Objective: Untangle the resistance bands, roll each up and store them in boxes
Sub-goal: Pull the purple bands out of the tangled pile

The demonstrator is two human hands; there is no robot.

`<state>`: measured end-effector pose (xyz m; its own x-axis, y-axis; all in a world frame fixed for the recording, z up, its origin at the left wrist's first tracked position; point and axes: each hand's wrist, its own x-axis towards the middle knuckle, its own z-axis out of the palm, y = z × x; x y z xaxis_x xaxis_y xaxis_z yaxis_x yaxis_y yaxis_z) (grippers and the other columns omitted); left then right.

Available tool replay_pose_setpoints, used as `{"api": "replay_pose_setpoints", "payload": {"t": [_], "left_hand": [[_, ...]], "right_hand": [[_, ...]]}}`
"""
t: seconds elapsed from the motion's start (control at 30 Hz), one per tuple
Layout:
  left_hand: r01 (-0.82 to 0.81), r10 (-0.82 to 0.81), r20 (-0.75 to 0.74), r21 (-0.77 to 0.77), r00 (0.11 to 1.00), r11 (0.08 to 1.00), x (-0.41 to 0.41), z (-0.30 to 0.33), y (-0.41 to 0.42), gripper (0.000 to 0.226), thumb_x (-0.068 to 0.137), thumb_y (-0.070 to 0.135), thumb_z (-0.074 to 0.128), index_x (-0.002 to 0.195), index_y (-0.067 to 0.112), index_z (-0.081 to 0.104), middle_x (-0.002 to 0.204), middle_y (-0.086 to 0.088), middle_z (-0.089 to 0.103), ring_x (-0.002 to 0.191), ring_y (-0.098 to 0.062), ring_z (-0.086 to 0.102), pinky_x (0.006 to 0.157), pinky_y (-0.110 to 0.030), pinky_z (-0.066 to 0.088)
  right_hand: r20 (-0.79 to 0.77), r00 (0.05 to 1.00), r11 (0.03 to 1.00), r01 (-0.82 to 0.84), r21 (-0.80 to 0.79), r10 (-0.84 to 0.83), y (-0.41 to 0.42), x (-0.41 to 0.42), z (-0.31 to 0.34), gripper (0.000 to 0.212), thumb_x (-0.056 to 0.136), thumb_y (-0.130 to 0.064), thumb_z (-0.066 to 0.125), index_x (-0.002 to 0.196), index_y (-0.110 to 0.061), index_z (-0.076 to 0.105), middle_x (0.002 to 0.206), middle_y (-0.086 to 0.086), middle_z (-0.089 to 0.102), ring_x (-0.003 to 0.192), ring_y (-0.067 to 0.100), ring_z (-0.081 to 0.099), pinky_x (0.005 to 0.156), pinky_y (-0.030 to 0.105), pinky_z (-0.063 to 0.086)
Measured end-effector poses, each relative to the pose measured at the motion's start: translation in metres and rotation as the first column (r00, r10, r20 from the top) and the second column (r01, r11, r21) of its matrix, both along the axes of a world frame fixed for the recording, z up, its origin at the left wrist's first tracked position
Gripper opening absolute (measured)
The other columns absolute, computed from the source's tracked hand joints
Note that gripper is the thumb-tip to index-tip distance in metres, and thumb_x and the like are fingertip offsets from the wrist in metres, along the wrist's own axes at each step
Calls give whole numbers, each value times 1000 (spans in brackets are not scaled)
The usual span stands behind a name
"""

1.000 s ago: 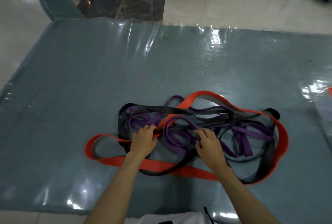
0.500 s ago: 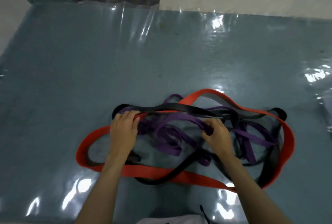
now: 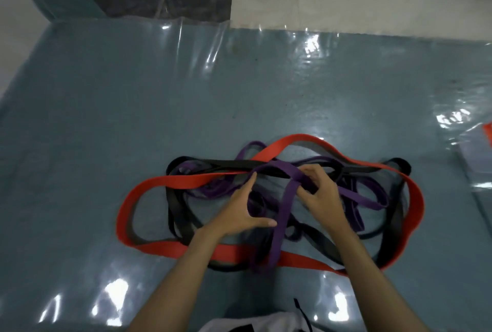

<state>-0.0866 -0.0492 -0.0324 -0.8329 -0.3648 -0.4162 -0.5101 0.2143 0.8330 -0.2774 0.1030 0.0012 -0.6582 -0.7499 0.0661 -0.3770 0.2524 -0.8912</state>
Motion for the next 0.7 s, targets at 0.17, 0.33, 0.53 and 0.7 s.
{"api": "replay_pose_setpoints", "payload": {"t": [0.17, 0.33, 0.53, 0.7], "left_hand": [[-118, 149, -166, 182, 975, 976, 2, 1, 20, 142, 50, 74, 94, 163, 51, 10, 160, 12, 39, 142, 0, 45, 117, -28, 41], [-309, 310, -471, 81, 826, 948, 3, 34, 39, 99, 59, 64, 96, 142, 47, 44, 134, 19, 59, 128, -10, 59, 104, -29, 47], [-472, 268, -652, -156, 709, 868, -1, 74, 38, 93, 72, 44, 95, 148, 27, 44, 145, 9, 49, 133, -17, 54, 108, -42, 51], [-617, 304, -723, -210, 620, 758, -8, 98, 33, 95, 77, 39, 93, 153, 16, 41, 139, 1, 44, 130, -21, 53, 105, -46, 53]], "right_hand": [[-27, 998, 996, -52, -73, 51, -2, 8, 46, 37, 89, -9, 76, 114, -34, 66, 107, -15, 74, 97, 11, 73, 88, 24, 57], [-141, 990, 989, -36, -144, 15, -2, 15, 87, 27, 87, -31, 75, 112, -31, 65, 105, -28, 71, 97, 0, 71, 87, 19, 55], [-191, 977, 977, -132, -167, 99, -6, 33, 112, 31, 86, -13, 81, 114, -21, 70, 108, -8, 77, 101, 11, 74, 92, 41, 60], [-101, 971, 948, -236, -215, 219, -16, 46, 152, 34, 83, -26, 79, 113, -36, 71, 109, -20, 77, 103, 4, 74, 92, 17, 54]]}}
